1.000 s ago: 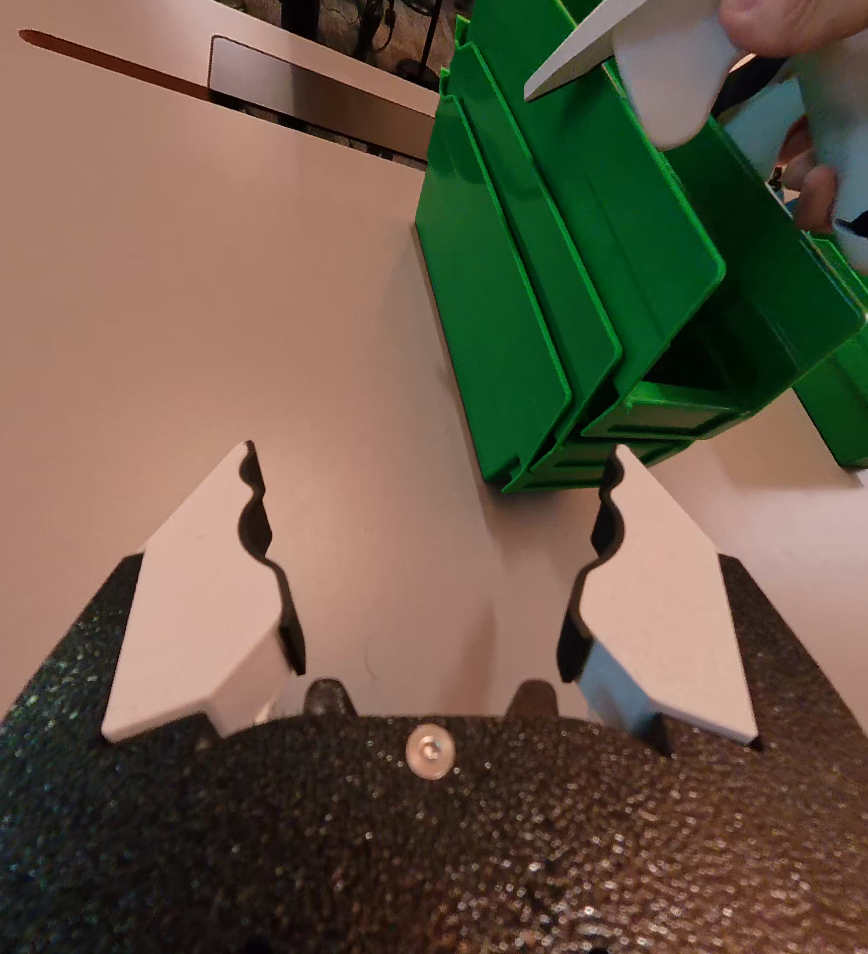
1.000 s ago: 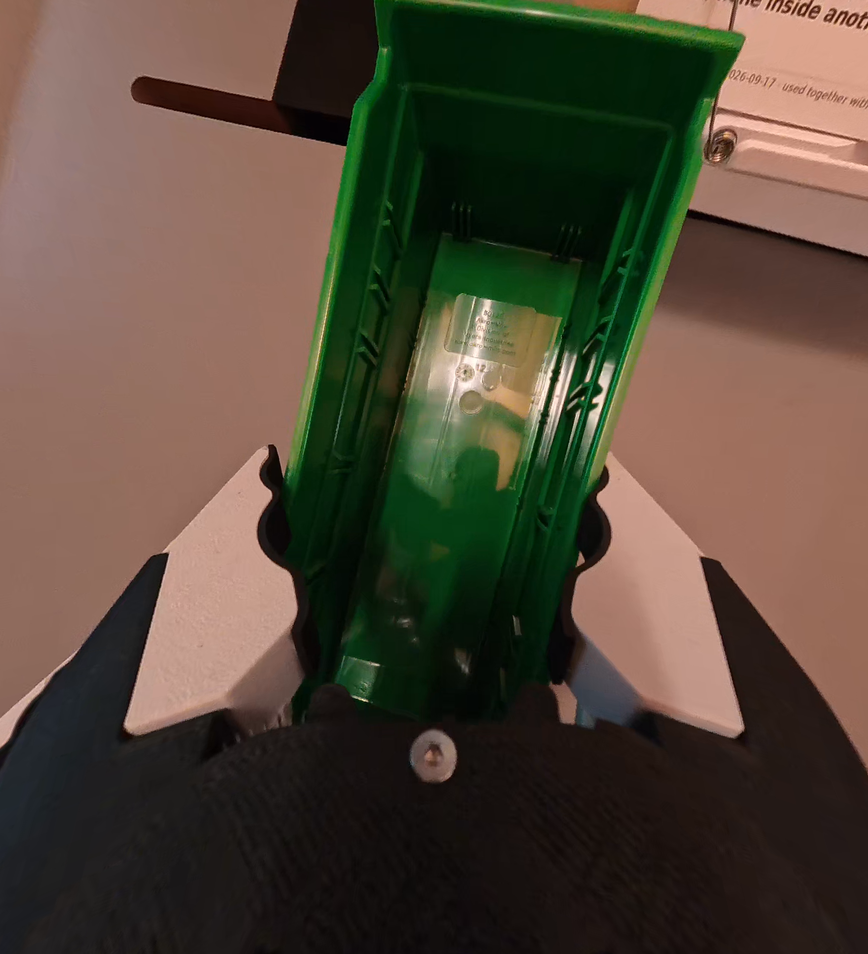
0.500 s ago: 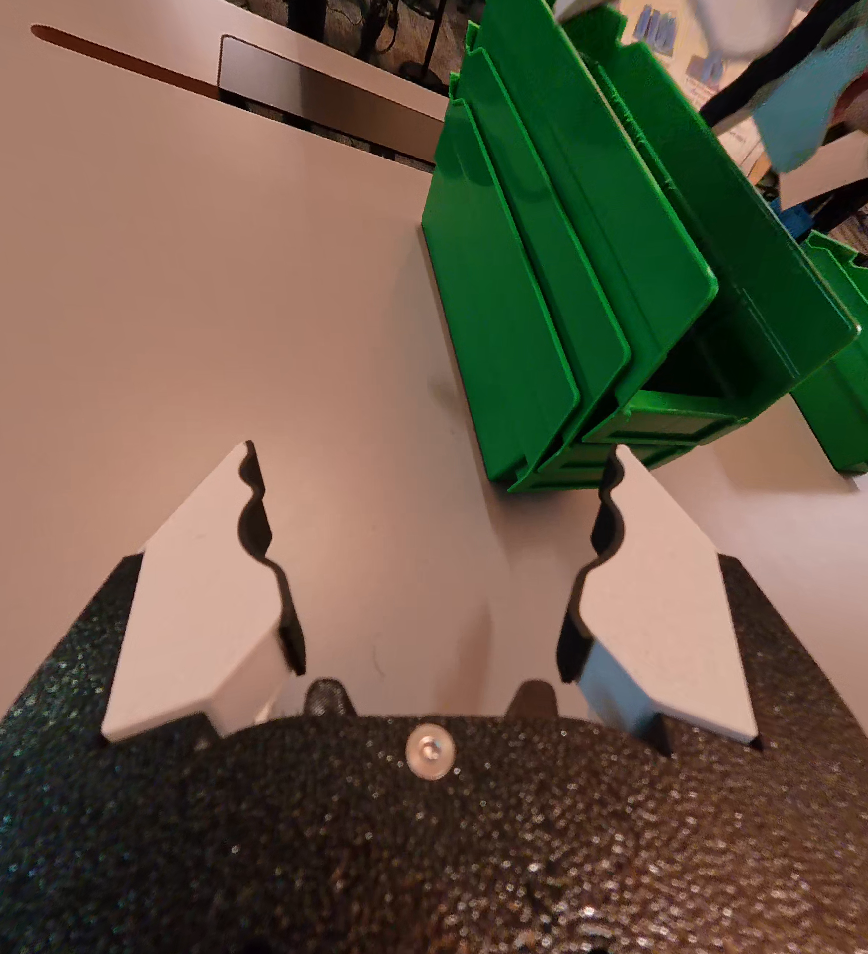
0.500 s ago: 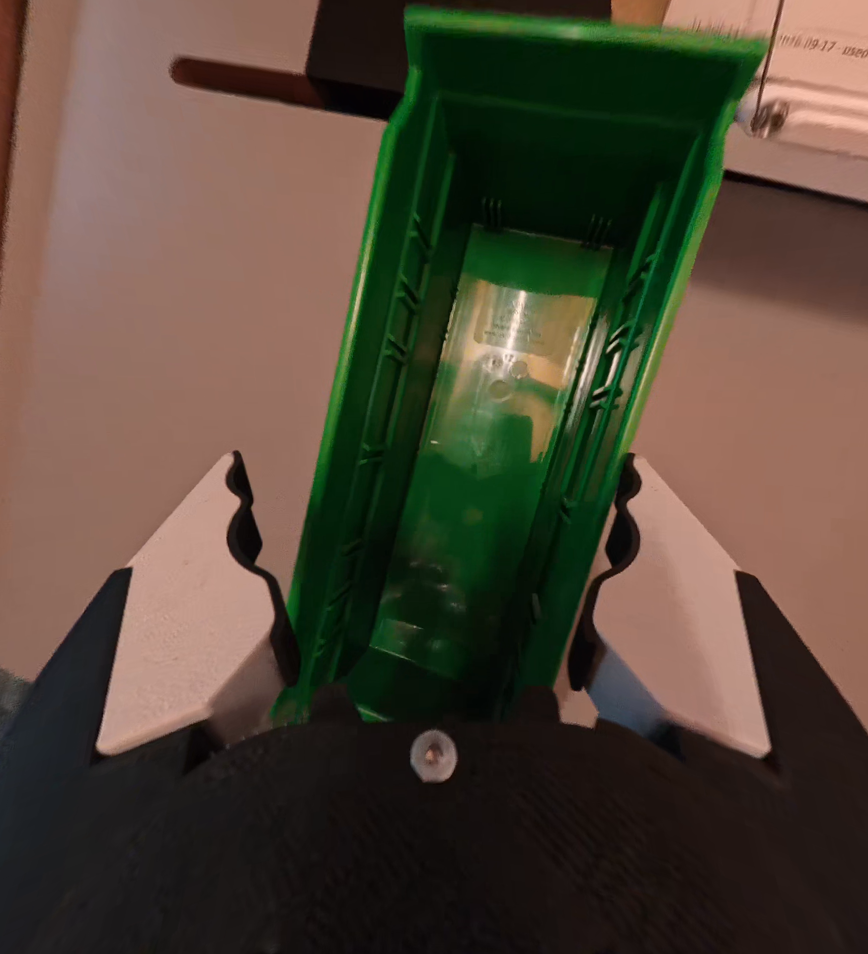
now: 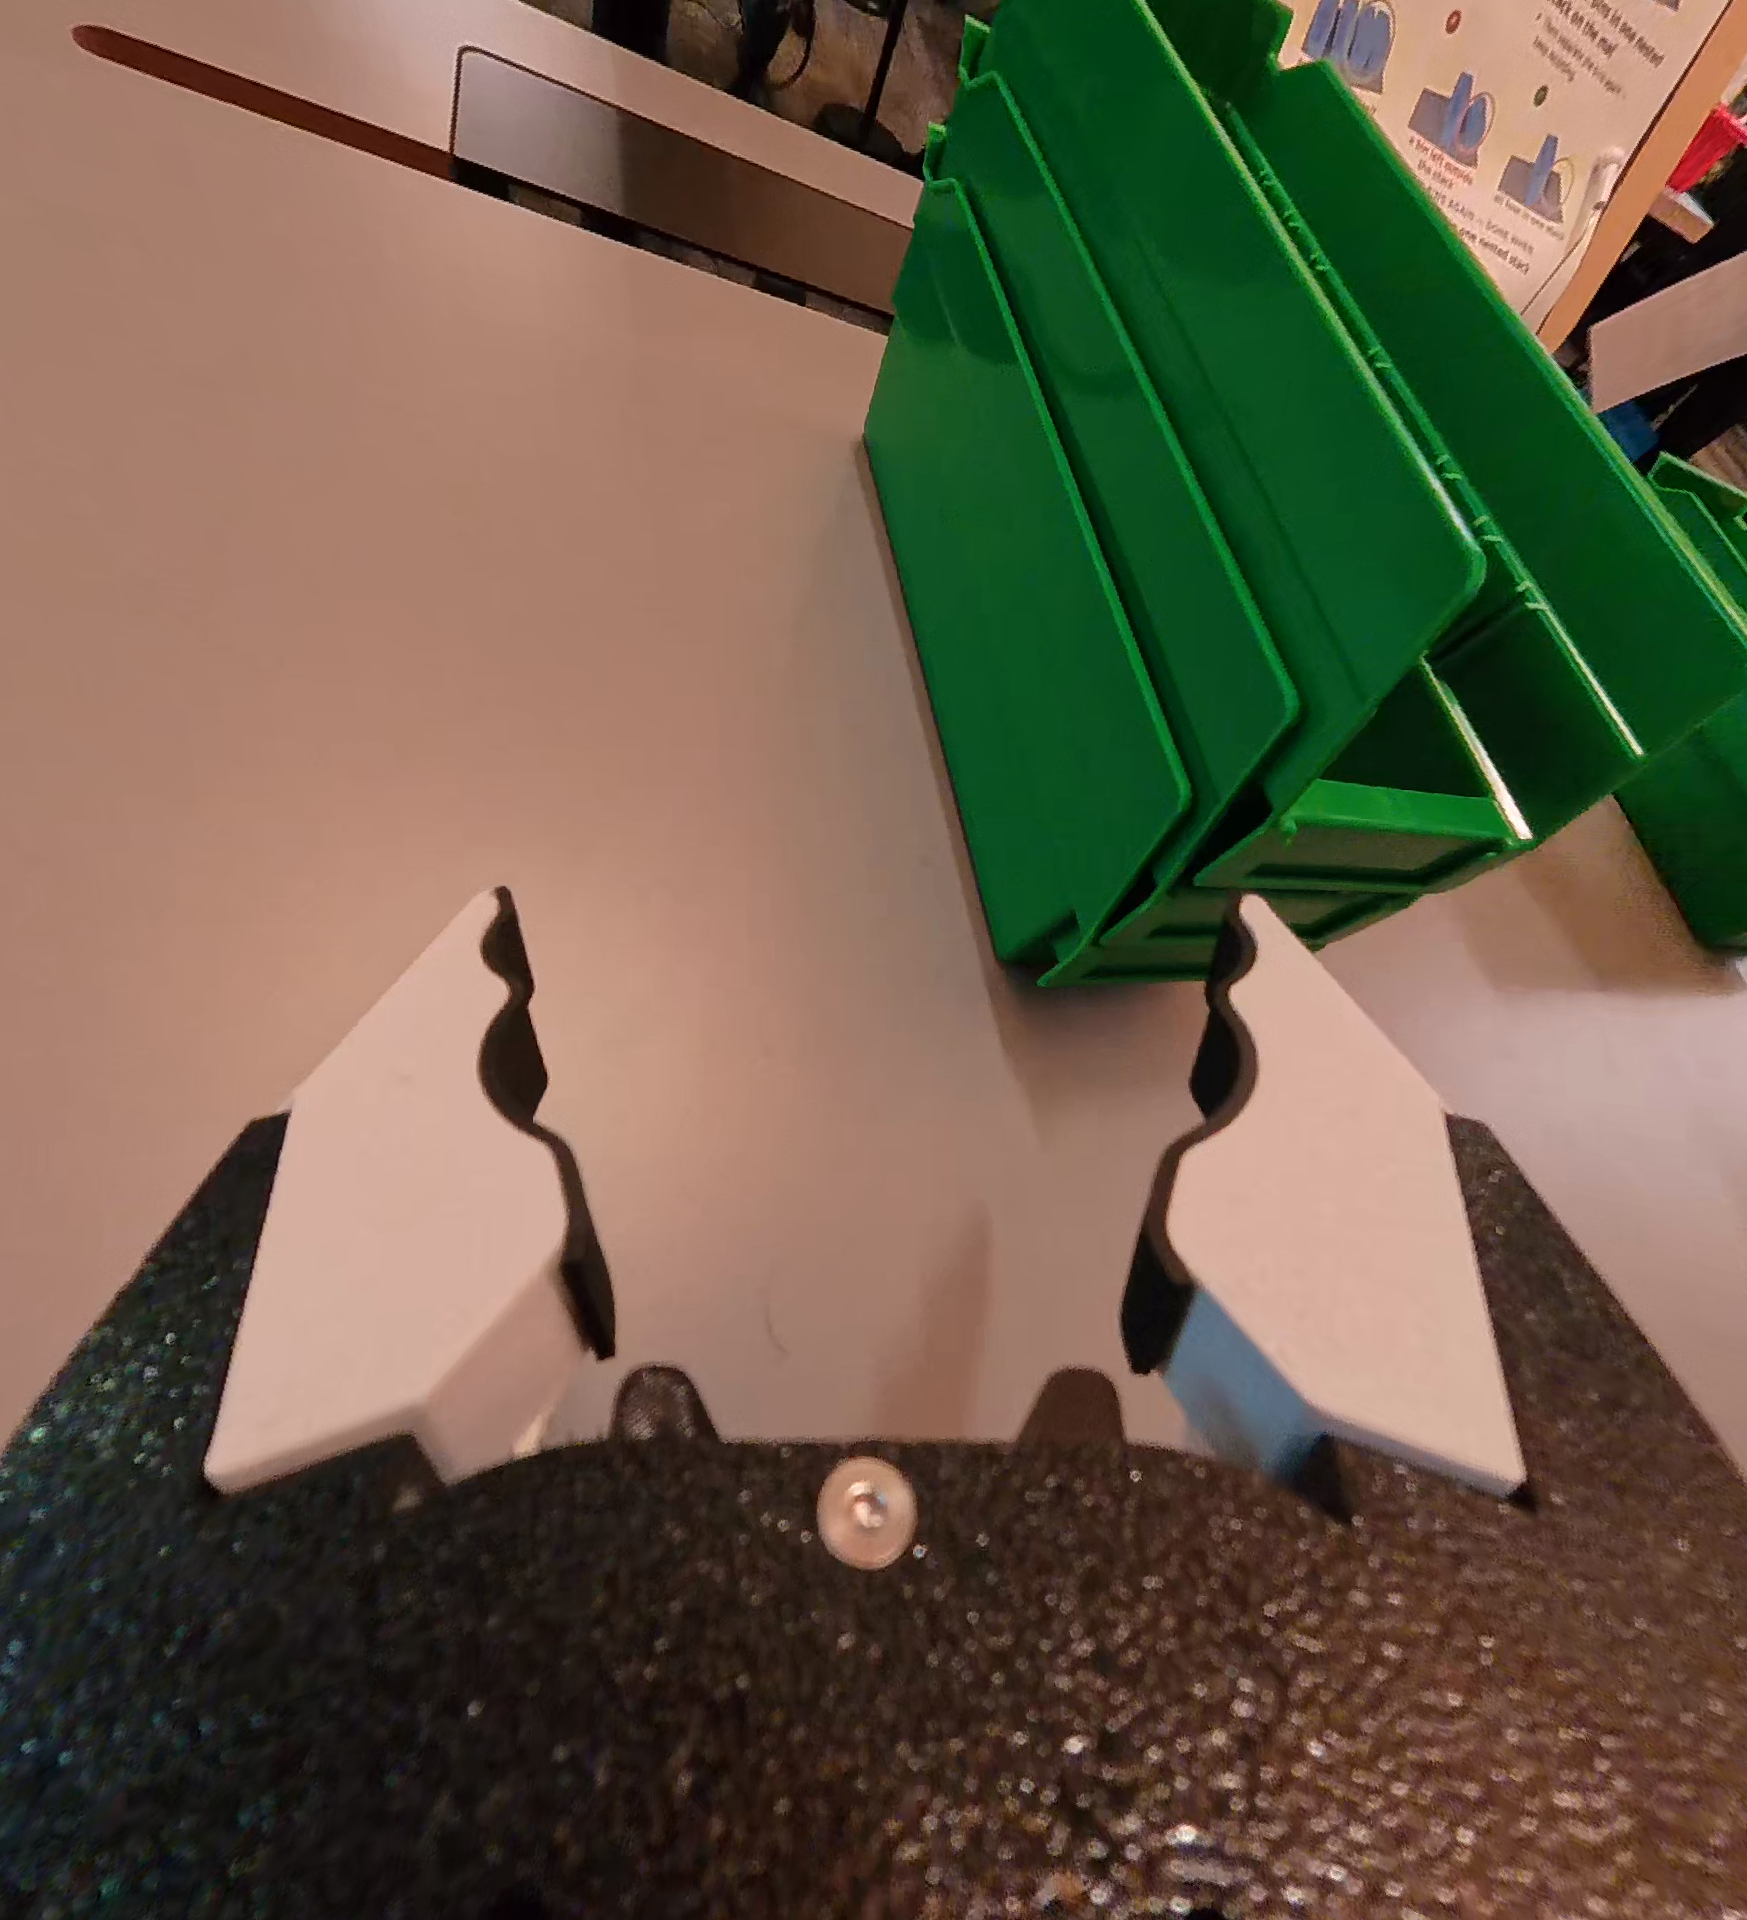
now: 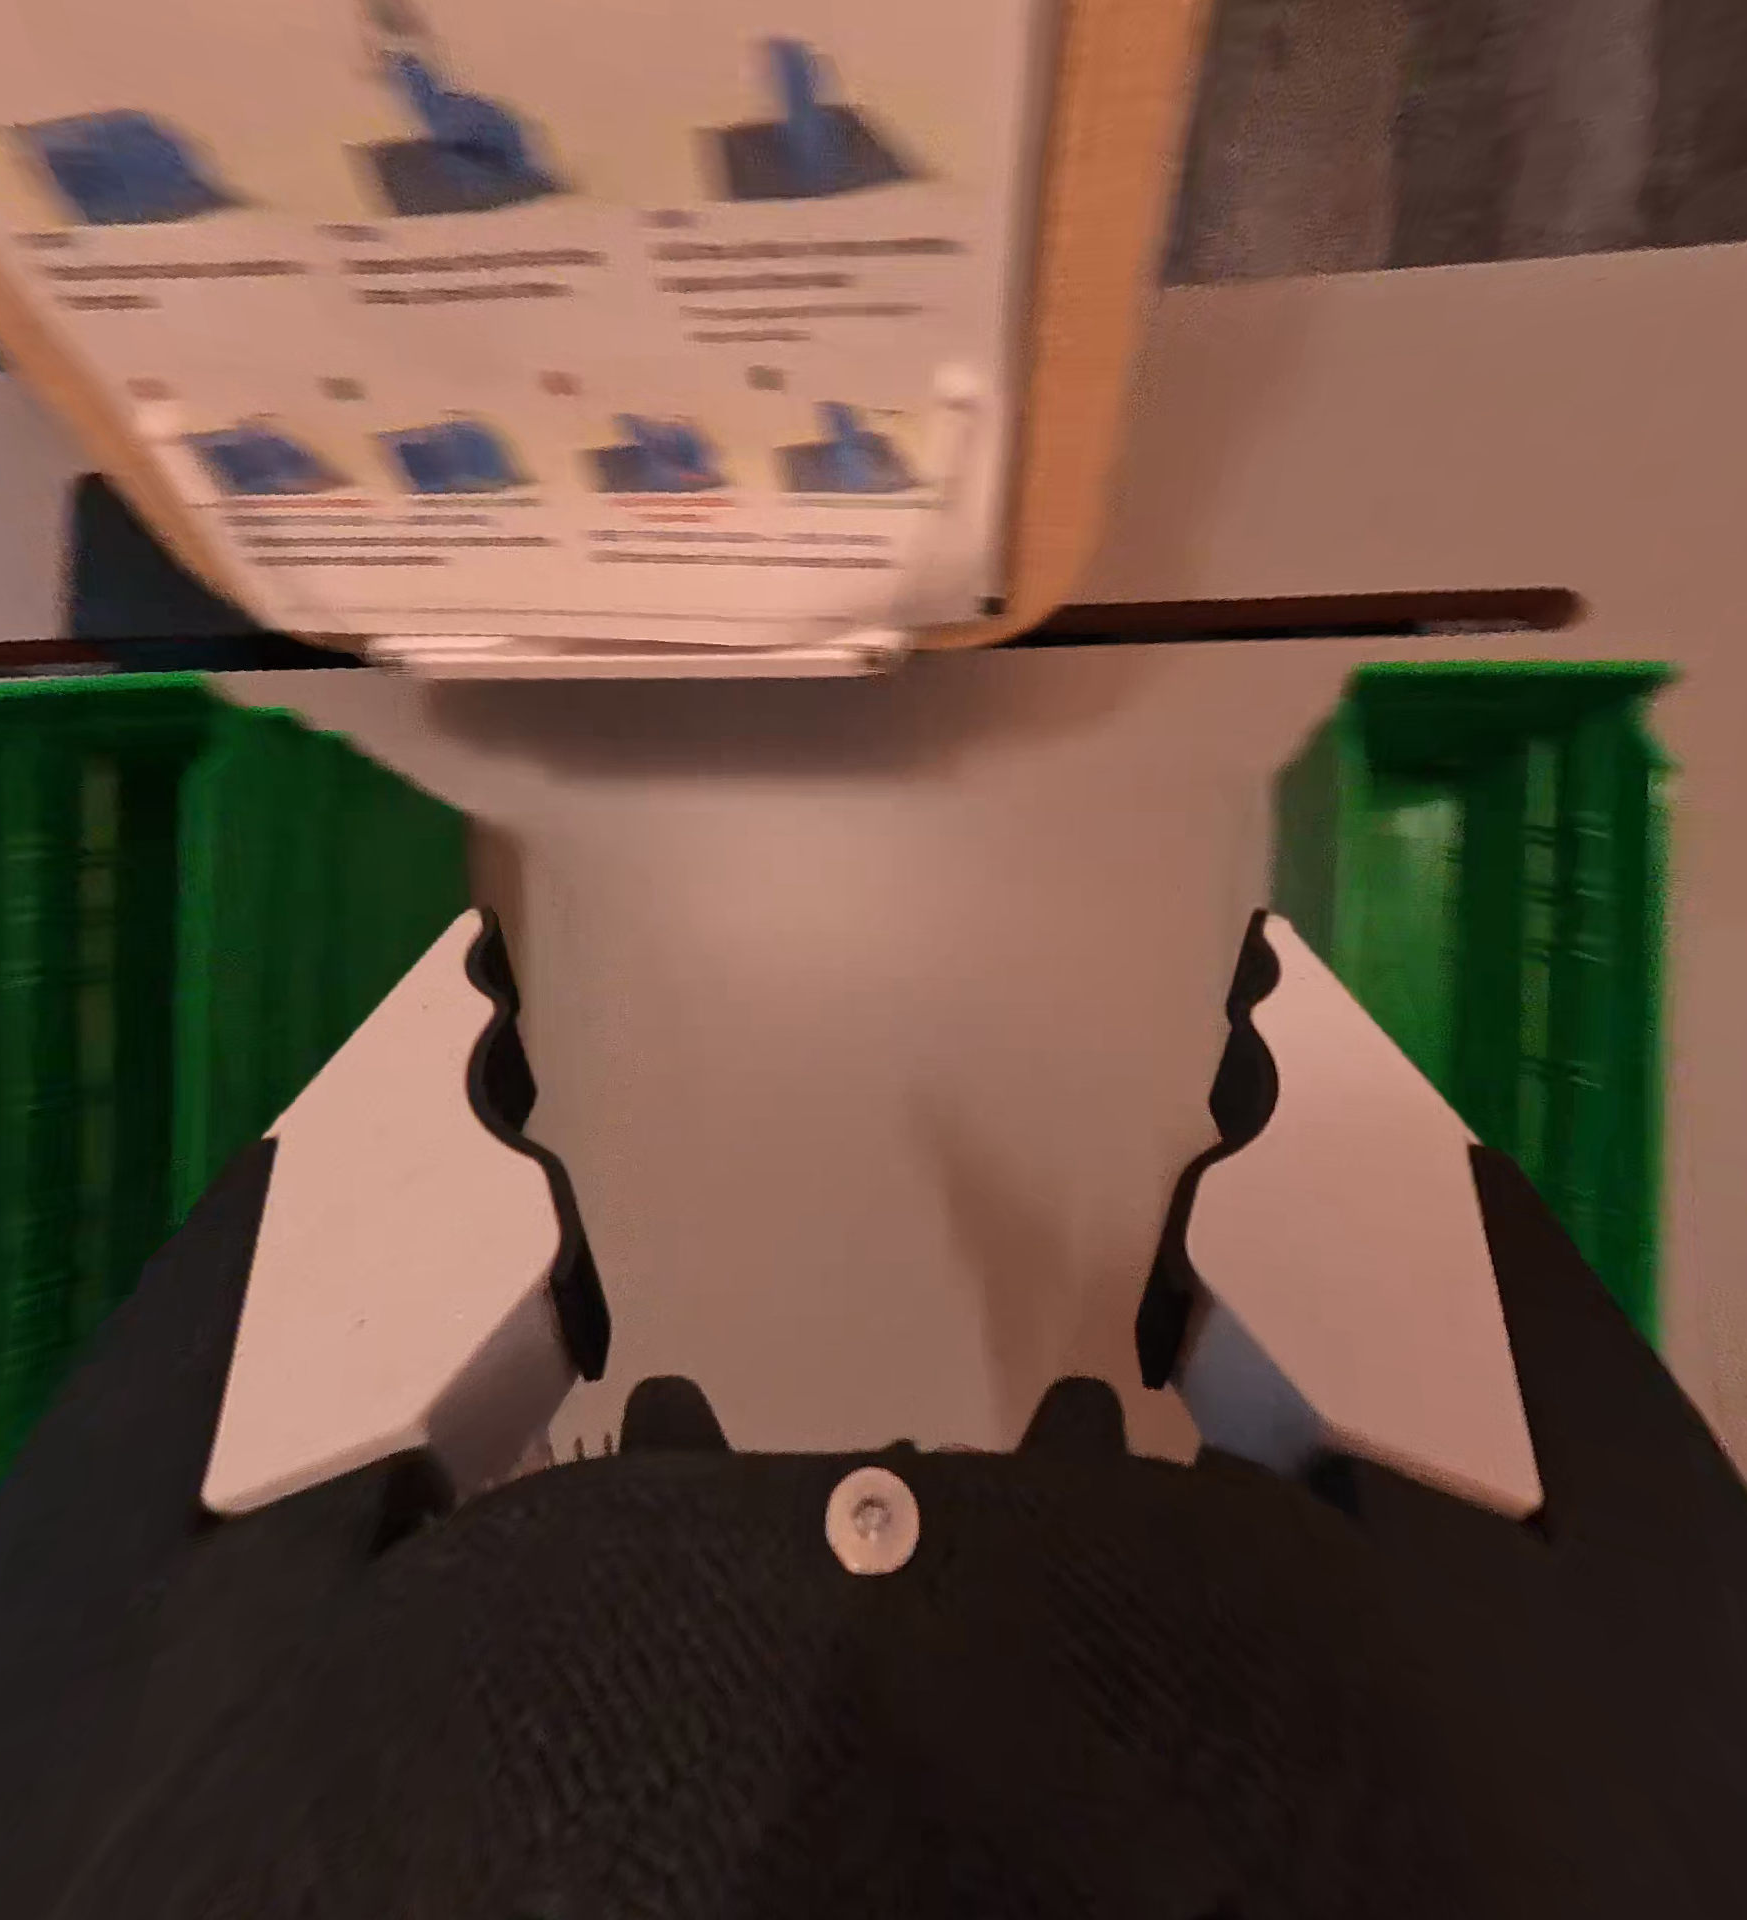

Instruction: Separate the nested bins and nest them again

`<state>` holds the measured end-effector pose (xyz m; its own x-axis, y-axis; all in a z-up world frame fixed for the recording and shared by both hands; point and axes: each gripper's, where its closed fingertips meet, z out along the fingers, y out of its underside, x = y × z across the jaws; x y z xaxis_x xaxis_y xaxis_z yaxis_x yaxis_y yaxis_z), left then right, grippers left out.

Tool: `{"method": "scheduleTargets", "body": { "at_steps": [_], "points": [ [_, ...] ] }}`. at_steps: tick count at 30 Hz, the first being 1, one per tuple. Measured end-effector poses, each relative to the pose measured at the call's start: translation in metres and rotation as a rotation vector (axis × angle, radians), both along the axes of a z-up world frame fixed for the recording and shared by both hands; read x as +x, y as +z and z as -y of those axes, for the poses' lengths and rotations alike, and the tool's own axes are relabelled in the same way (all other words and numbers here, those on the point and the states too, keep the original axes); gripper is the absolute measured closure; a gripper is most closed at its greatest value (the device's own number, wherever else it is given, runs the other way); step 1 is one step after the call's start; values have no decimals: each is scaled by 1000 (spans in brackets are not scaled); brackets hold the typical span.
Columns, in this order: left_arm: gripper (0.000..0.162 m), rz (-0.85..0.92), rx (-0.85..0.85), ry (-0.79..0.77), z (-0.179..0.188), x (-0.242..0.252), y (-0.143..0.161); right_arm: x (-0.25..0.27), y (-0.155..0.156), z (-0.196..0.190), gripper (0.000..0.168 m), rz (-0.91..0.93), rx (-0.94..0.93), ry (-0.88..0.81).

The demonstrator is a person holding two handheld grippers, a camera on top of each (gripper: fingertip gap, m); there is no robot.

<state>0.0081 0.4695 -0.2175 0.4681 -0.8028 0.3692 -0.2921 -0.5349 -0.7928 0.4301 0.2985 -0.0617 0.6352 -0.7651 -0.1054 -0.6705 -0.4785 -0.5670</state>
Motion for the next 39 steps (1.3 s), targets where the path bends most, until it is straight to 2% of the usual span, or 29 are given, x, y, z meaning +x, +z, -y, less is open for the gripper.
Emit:
{"method": "scheduleTargets", "body": {
  "at_steps": [7,9,12,16,20,23,31,39],
  "points": [
    [35,-29,7,0,1,2,-6,74,-65,136,42,9,-148,-133],
    [35,-34,7,1,1,3,-7,80,-89,160,48,-16,-185,-143],
    [35,-54,18,-3,2,4,-9,81,-125,183,48,-90,-226,-144],
    [36,-64,29,2,3,4,-9,86,-146,185,49,-128,-161,-149],
    [35,-78,33,4,2,4,-12,76,-163,191,33,-209,-205,-103],
    [35,-85,29,0,2,6,-15,80,-168,201,28,-198,-255,-98],
    [35,-108,31,-13,5,9,-21,88,-175,193,28,-157,-303,-42],
    [36,-119,24,-4,1,6,-26,99,-178,175,38,-146,-234,-51]
  ]
}}
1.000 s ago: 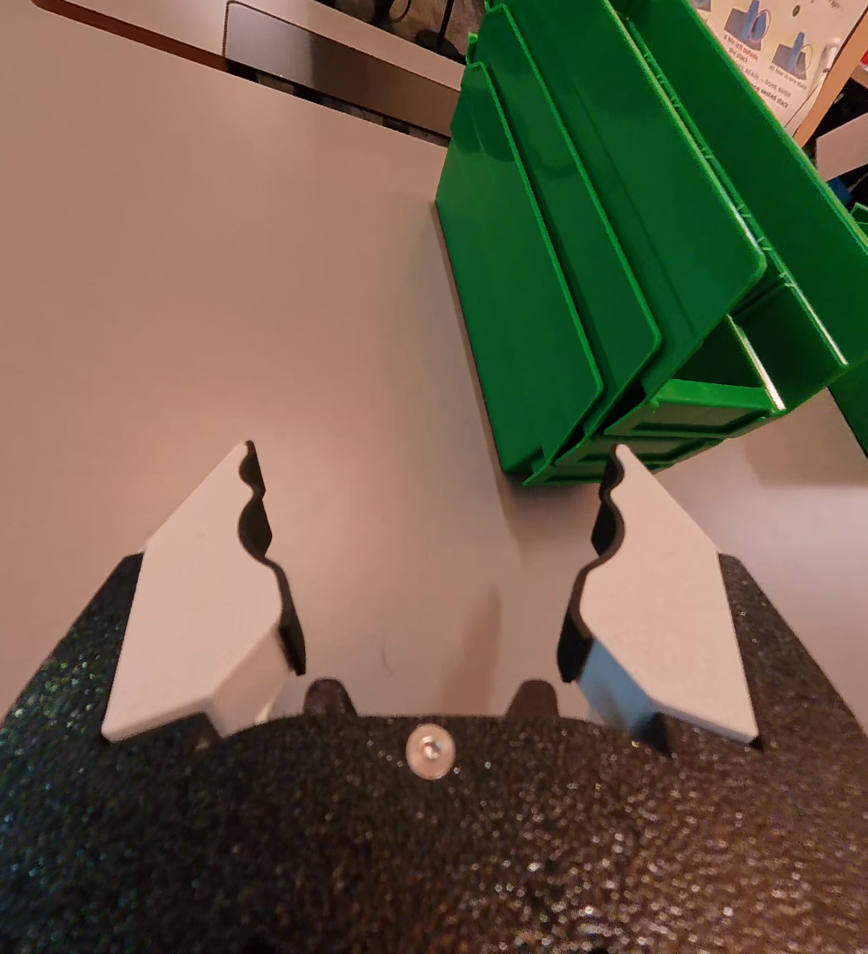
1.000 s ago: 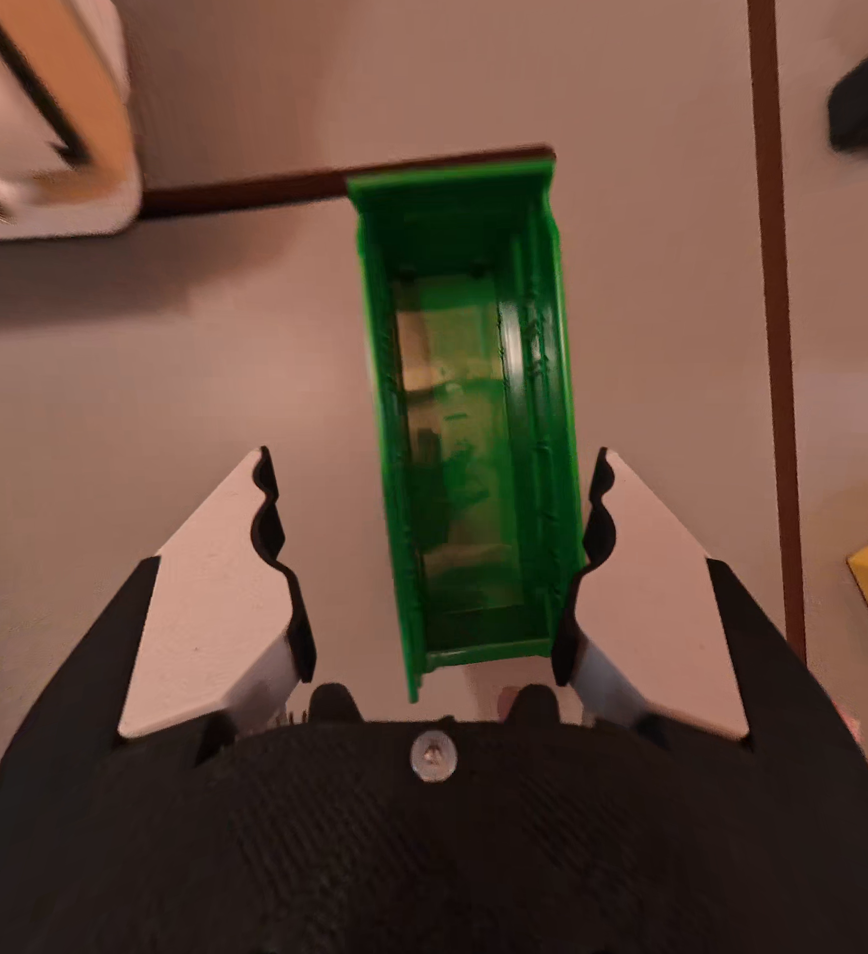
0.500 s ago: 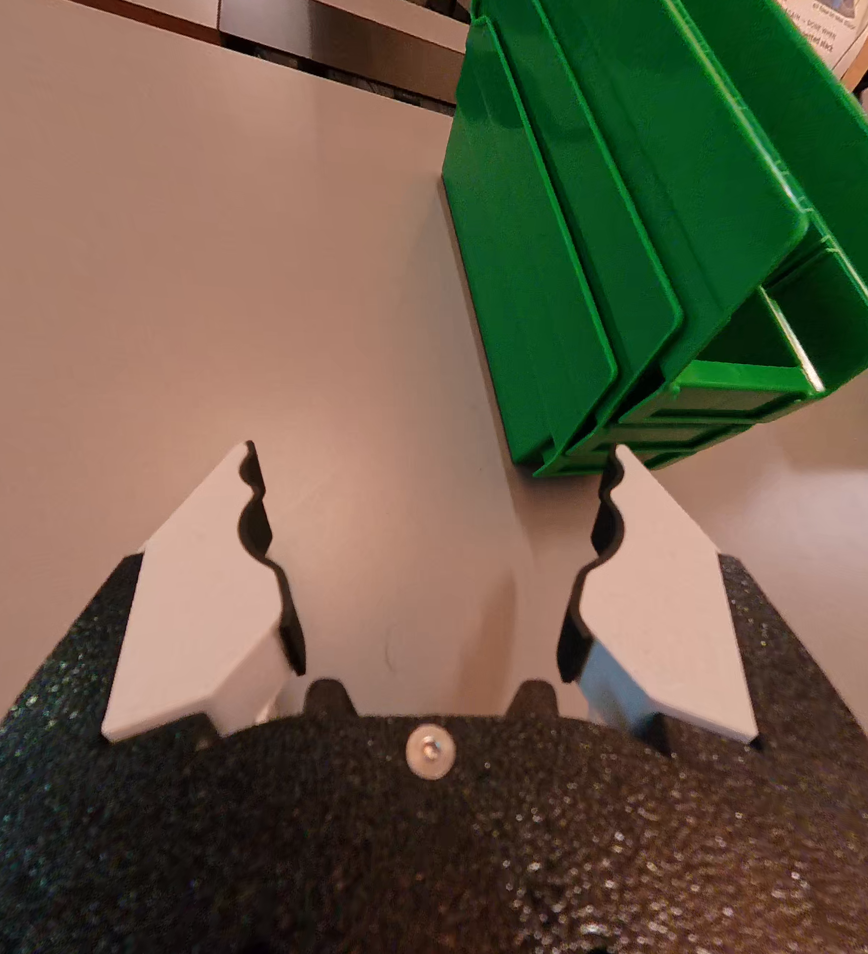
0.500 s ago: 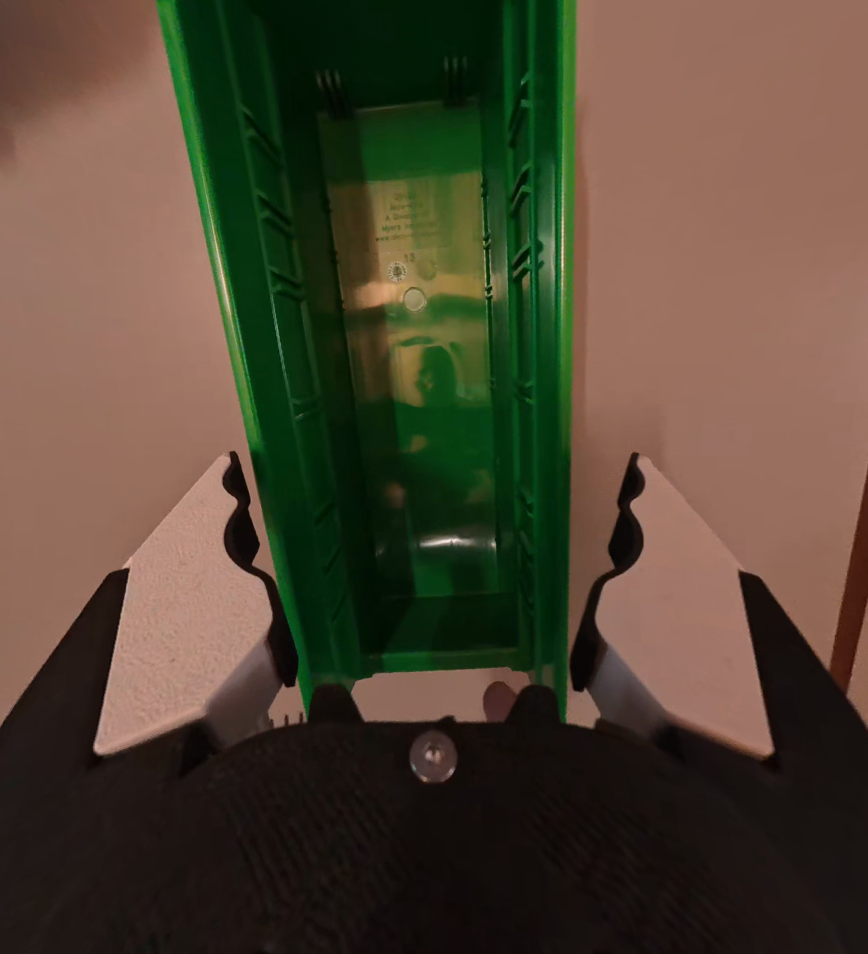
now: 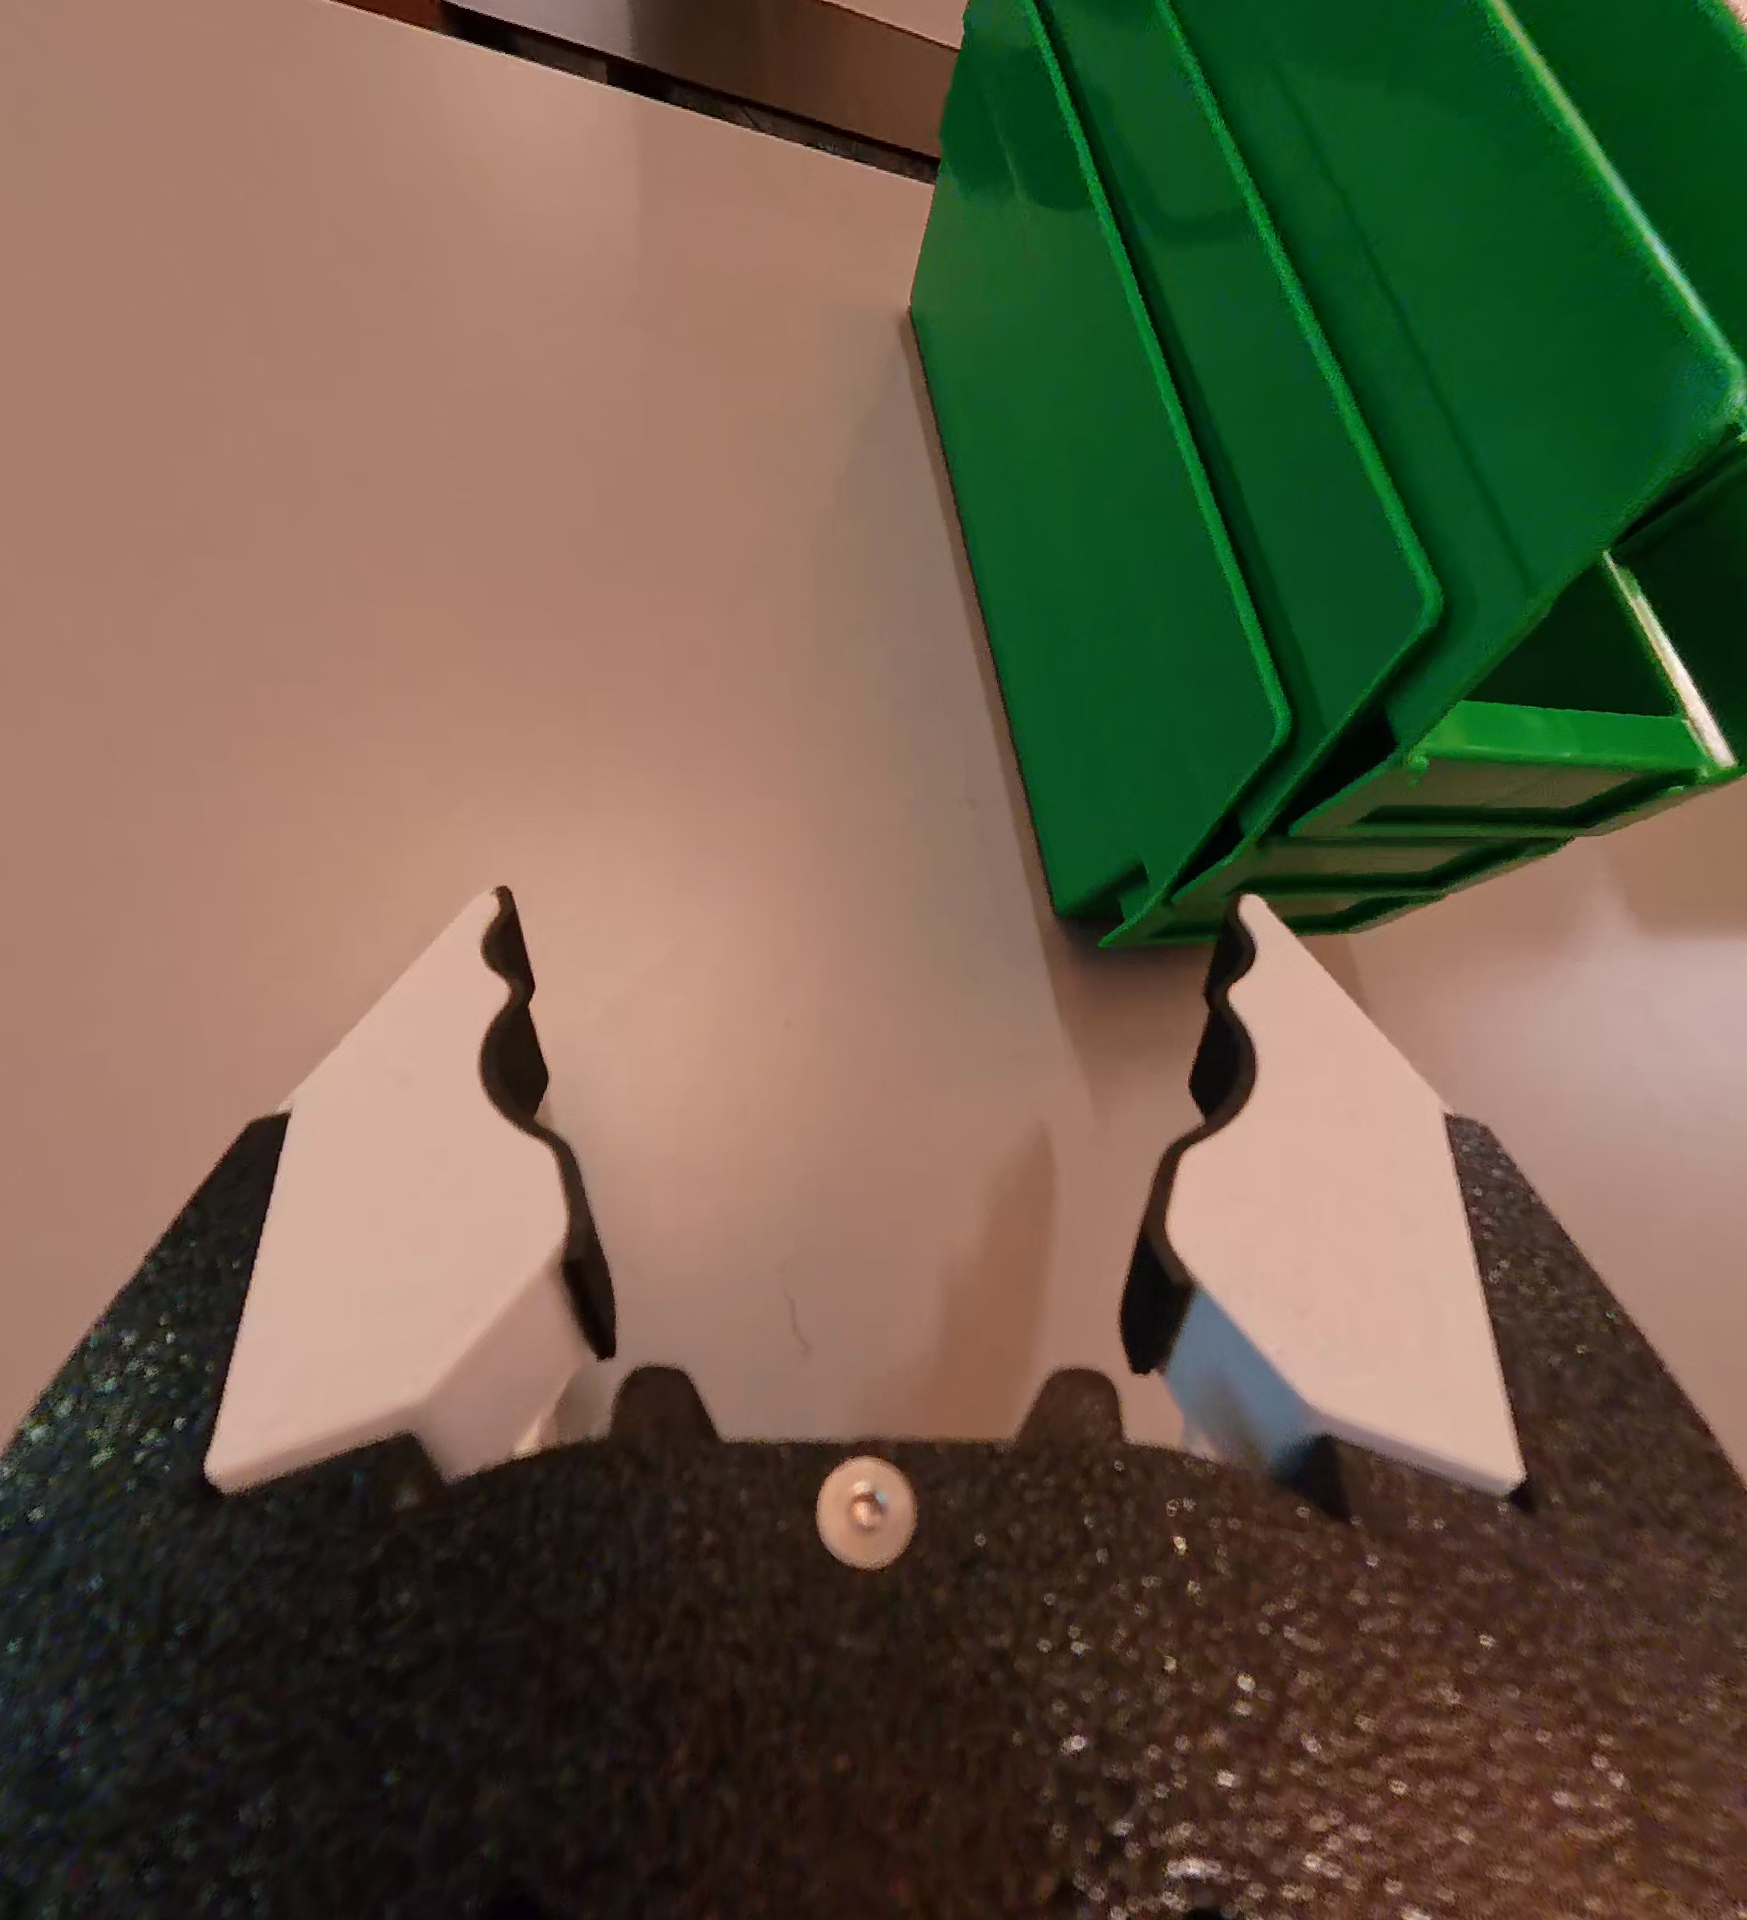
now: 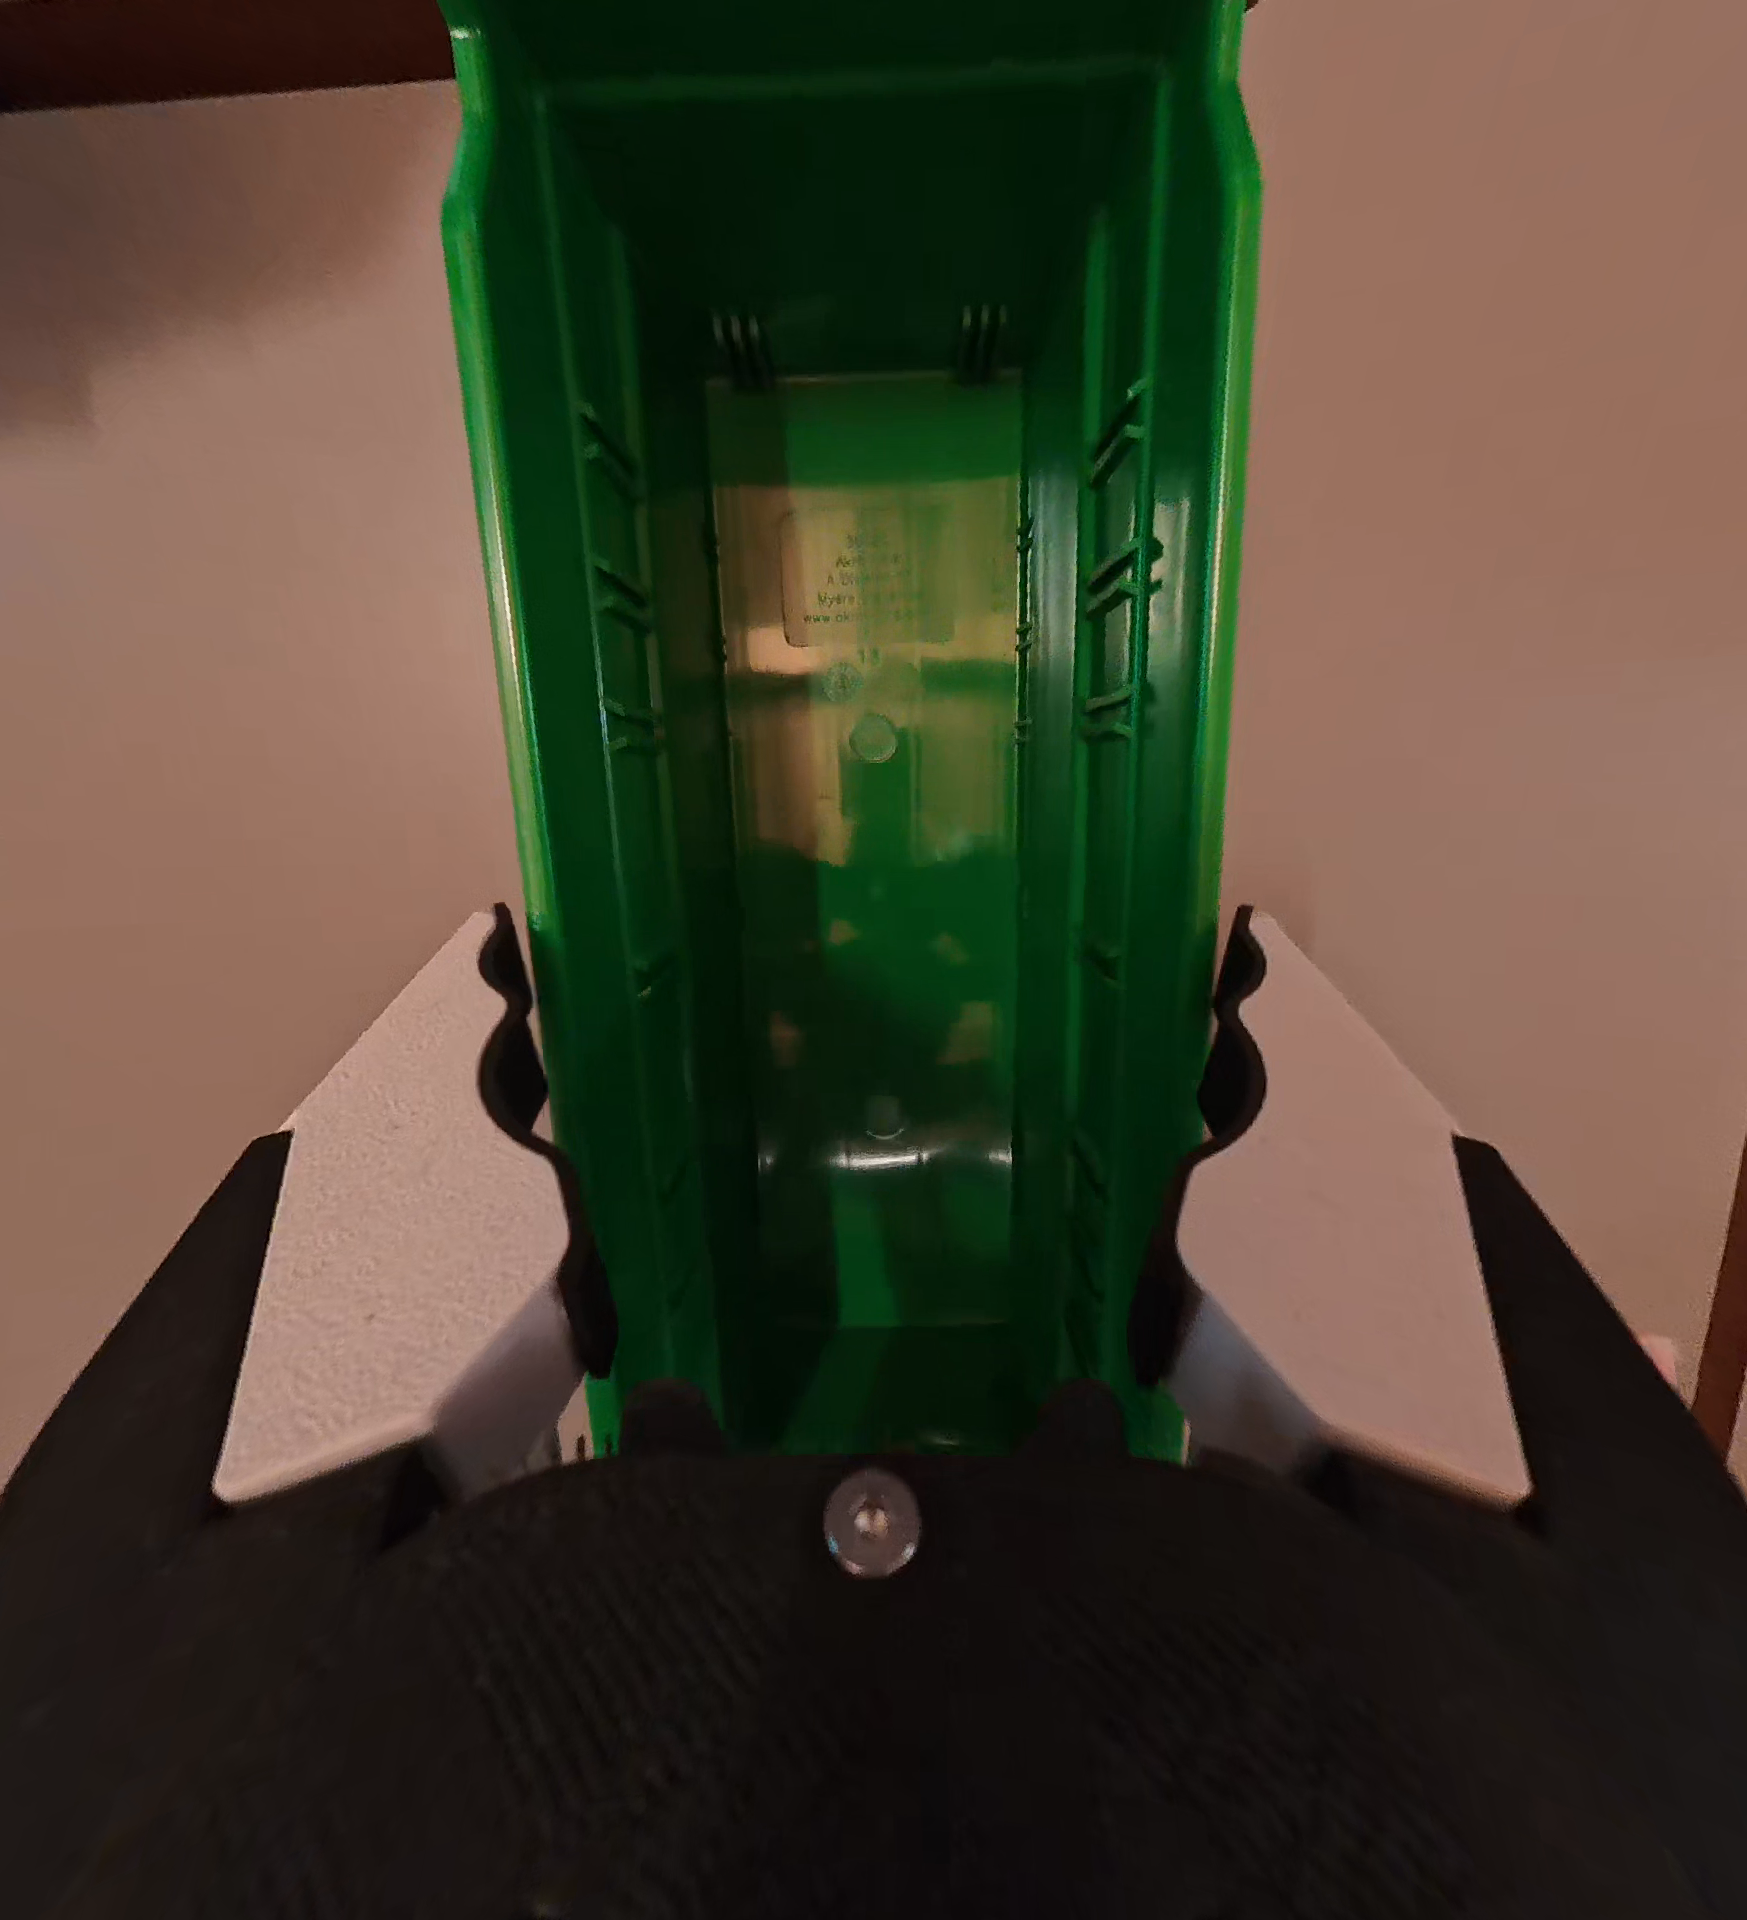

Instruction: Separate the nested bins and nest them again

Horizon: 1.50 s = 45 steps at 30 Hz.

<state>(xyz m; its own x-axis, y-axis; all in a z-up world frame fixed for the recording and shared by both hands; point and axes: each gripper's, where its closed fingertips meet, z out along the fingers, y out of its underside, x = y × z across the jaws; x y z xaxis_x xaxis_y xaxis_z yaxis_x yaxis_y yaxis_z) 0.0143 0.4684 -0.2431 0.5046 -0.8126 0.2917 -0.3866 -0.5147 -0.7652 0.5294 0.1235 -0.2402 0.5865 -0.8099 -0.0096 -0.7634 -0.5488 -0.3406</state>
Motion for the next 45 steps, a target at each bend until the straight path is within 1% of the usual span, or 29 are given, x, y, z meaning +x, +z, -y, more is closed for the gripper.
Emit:
{"method": "scheduleTargets", "body": {
  "at_steps": [2,5,10,13,17,22,26,29,31,37,41,45],
  "points": [
    [36,-2,-2,3,-1,-1,-1,-4,-7,3,39,-35,-32,22],
    [35,-8,-8,2,-2,0,-4,-6,-14,4,31,-66,-41,28],
    [36,-20,-10,-5,0,2,-8,-7,-14,5,33,-86,-53,33],
    [36,-28,-8,-12,2,4,-10,-8,-15,6,32,-110,-69,27],
    [36,-32,-8,-16,4,5,-11,-8,-12,5,48,-122,-73,47],
    [36,-33,-15,-26,6,7,-12,-8,-9,6,63,-132,-46,37],
    [36,-43,-20,-36,8,8,-16,-11,-5,3,67,-158,10,-6],
    [37,-43,-25,-42,10,10,-16,-12,10,-1,67,-165,66,-68],
    [37,-41,-26,-47,11,12,-16,-13,28,-7,67,-157,100,-100],
    [37,-32,-26,-65,16,16,-13,-38,89,-45,64,-124,159,-81],
    [37,-29,-15,-80,21,20,-9,-74,126,-93,62,-113,210,-28],
    [38,-25,-7,-88,24,21,-6,-131,164,-160,60,-142,297,57]
  ]
}}
